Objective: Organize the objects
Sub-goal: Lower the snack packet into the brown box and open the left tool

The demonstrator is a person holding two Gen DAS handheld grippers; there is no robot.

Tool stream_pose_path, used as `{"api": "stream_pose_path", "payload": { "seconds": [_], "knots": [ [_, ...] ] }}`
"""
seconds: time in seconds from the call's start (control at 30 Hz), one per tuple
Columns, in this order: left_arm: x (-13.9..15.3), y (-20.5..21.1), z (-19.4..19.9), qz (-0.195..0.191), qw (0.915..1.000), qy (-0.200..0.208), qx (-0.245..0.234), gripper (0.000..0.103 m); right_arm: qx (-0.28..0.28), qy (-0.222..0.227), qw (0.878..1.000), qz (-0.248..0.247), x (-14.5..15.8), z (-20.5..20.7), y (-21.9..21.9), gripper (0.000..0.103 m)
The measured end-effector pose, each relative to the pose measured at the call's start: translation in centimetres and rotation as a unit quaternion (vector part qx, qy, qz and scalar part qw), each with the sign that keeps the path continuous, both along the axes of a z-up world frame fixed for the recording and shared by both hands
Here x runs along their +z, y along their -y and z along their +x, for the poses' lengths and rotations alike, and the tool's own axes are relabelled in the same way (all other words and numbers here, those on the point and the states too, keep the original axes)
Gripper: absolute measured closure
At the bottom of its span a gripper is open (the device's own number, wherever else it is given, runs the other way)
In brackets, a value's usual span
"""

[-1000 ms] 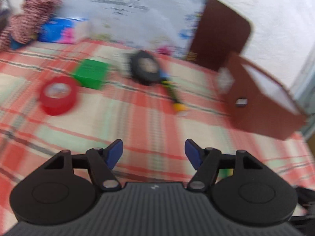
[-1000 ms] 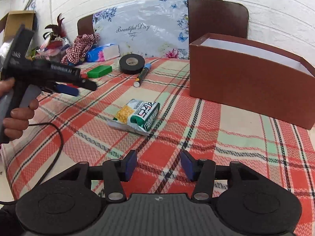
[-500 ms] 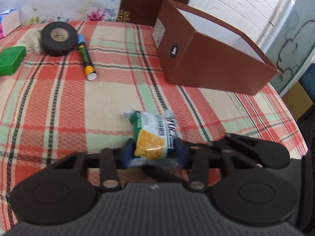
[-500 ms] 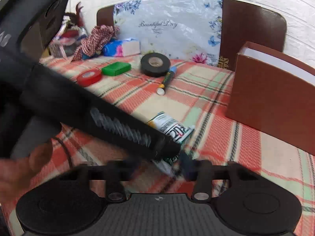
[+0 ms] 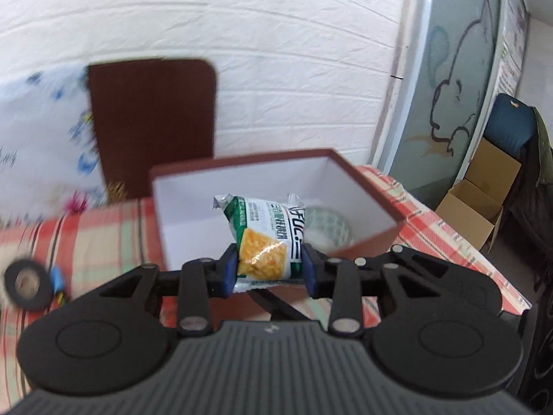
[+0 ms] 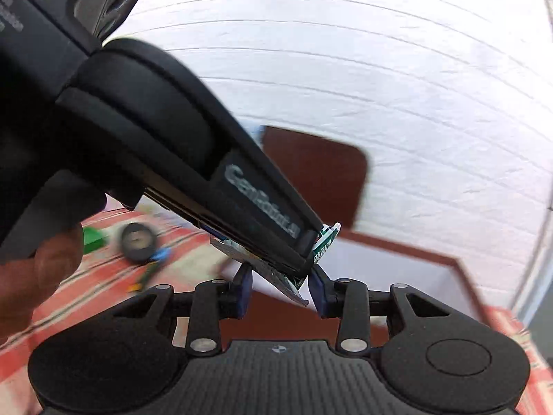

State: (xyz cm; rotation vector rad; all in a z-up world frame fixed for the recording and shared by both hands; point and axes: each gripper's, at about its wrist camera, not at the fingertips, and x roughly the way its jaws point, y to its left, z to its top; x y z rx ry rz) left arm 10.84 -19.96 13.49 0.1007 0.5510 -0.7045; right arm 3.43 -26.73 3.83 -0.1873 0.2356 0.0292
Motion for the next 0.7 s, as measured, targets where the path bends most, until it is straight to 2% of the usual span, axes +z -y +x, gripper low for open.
{"api": "stream_pose_path", "payload": {
  "seconds": [0.03,0.07,0.1,0.17,0.2,0.23,0.3,0.53,0.6,0.7],
  "knots": [
    [0.0,1.3,0.8,0.004,1.0000,0.007,0.000,0.052,-0.010,-0.001,1.000,-0.003,0.1,1.1,0.9,0.049],
    [-0.3,2.9,1.6,0.015,0.9996,0.022,0.002,0.043,-0.014,-0.006,1.000,-0.010,-0.1,2.4,1.6,0.026],
    [-0.9,4.4,2.5,0.036,0.9984,0.040,0.016,0.032,-0.022,-0.012,0.999,-0.022,-0.8,3.7,2.3,0.020],
    [-2.3,6.2,4.2,0.081,0.9943,0.048,0.051,0.036,-0.061,-0.033,0.996,-0.050,-2.3,5.6,3.3,0.032],
    [-2.9,6.1,4.9,0.085,0.9940,0.031,0.061,0.038,-0.069,-0.030,0.996,-0.037,-2.4,5.5,3.8,0.032],
    [-3.1,5.3,5.2,0.068,0.9955,0.013,0.064,0.038,-0.070,-0.021,0.997,-0.016,-2.3,4.8,4.4,0.032],
    [-3.3,4.0,5.0,0.042,0.9965,0.004,0.072,0.037,-0.077,-0.004,0.997,0.006,-2.3,3.4,4.9,0.032],
    [-2.4,1.3,1.4,0.022,0.9959,-0.010,0.088,0.037,-0.096,0.017,0.992,0.082,-3.3,-1.6,4.2,0.032],
    [-2.1,0.5,-0.1,0.021,0.9958,-0.010,0.088,0.037,-0.094,-0.003,0.989,0.113,-4.2,-3.2,3.6,0.031],
    [-2.3,-0.9,-2.1,0.025,0.9956,-0.025,0.087,0.037,-0.084,-0.060,0.985,0.137,-6.1,-3.4,2.8,0.032]
  ]
}}
